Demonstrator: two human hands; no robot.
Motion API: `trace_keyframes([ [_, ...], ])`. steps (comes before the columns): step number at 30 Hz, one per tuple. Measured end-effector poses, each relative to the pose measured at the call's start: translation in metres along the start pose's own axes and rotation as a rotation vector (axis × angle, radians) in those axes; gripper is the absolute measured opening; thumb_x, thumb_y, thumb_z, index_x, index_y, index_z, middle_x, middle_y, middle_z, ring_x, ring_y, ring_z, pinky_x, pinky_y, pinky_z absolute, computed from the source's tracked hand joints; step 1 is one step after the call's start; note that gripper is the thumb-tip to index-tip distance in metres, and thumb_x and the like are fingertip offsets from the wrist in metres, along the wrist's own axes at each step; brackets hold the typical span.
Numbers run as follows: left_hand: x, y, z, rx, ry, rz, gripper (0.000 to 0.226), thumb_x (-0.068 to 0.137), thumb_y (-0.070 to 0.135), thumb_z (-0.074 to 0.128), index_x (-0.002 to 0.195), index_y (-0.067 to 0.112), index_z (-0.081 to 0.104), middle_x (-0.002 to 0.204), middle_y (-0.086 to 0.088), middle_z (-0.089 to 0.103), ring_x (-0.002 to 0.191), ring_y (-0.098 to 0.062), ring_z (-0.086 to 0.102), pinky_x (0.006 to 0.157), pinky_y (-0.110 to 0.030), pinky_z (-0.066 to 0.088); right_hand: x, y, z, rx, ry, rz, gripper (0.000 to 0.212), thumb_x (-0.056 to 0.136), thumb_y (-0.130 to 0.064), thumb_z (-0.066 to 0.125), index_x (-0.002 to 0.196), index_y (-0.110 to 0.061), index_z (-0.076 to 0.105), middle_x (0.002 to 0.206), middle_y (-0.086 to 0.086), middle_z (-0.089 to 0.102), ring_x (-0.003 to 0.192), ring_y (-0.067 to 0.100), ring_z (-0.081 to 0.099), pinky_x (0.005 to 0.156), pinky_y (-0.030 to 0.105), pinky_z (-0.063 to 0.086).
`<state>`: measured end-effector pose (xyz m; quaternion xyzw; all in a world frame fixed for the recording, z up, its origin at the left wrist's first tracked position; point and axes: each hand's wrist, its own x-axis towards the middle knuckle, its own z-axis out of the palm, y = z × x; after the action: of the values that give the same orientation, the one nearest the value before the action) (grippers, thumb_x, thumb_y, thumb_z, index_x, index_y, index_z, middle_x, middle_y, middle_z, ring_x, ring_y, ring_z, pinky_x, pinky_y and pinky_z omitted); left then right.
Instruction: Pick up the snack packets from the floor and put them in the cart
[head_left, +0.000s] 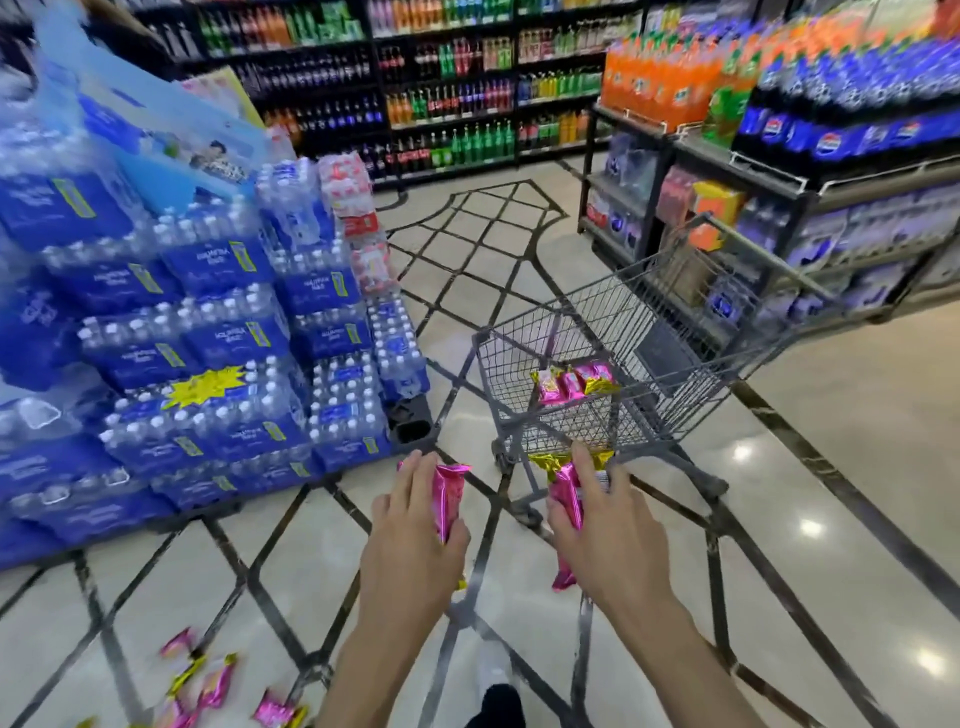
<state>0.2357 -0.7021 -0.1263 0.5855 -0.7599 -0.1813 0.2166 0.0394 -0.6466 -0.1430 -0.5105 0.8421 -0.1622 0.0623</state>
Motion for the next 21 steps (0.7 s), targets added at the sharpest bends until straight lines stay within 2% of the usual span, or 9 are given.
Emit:
trace_keyframes([
  [3,0.055,0.004,0.029,-0.019,0.003,-0.031,0.073,0.089,0.029,0.065,0.153,0.028,0.032,0.160,0.009,0.032,0.134,-0.019,0.040,0.099,-0.037,0.046,0.044,0.014,0.012,-0.021,-0.028,0.039,0.069,0.098,-0.061,0.041,0.152,-0.042,0.003,0.145,0.009,0.043,0.119,0.027,0.057,0.079,0.034,0.056],
  [6,0.122,0.015,0.058,-0.029,-0.021,-0.054,0.071,0.089,0.033,0.063,0.151,0.029,0.030,0.157,0.010,0.032,0.129,-0.023,0.047,0.089,-0.039,0.051,0.099,0.031,0.013,-0.077,-0.037,0.070,0.066,0.098,-0.059,0.042,0.152,-0.040,0.008,0.139,0.009,0.049,0.115,0.028,0.059,0.077,0.035,0.056],
  [10,0.209,0.039,0.078,-0.024,-0.054,0.016,0.072,0.090,0.034,0.063,0.152,0.026,0.028,0.157,0.006,0.032,0.124,-0.027,0.047,0.088,-0.035,0.049,0.184,0.041,0.000,-0.135,-0.019,0.126,0.065,0.098,-0.058,0.043,0.152,-0.039,0.011,0.141,0.011,0.048,0.117,0.031,0.060,0.080,0.038,0.056],
  [15,0.302,0.060,0.096,0.000,-0.094,0.102,0.067,0.089,0.033,0.061,0.148,0.026,0.030,0.156,0.007,0.031,0.114,-0.027,0.047,0.083,-0.037,0.049,0.274,0.047,0.001,-0.109,0.010,0.172,0.067,0.097,-0.058,0.048,0.151,-0.039,0.013,0.133,0.010,0.050,0.110,0.031,0.062,0.074,0.041,0.058],
  [19,0.356,0.075,0.112,-0.011,-0.085,0.091,0.069,0.088,0.027,0.063,0.149,0.025,0.032,0.156,0.006,0.032,0.112,-0.025,0.047,0.086,-0.038,0.049,0.321,0.054,0.011,-0.095,-0.023,0.211,0.073,0.096,-0.061,0.047,0.153,-0.040,0.007,0.137,0.012,0.050,0.113,0.031,0.063,0.079,0.045,0.060],
  [21,0.379,0.080,0.125,-0.019,-0.080,0.079,0.070,0.088,0.026,0.065,0.149,0.024,0.031,0.155,0.005,0.032,0.110,-0.024,0.047,0.083,-0.036,0.047,0.344,0.057,0.018,-0.086,-0.058,0.207,0.072,0.095,-0.064,0.044,0.153,-0.040,0.007,0.141,0.011,0.049,0.117,0.030,0.062,0.083,0.045,0.060],
])
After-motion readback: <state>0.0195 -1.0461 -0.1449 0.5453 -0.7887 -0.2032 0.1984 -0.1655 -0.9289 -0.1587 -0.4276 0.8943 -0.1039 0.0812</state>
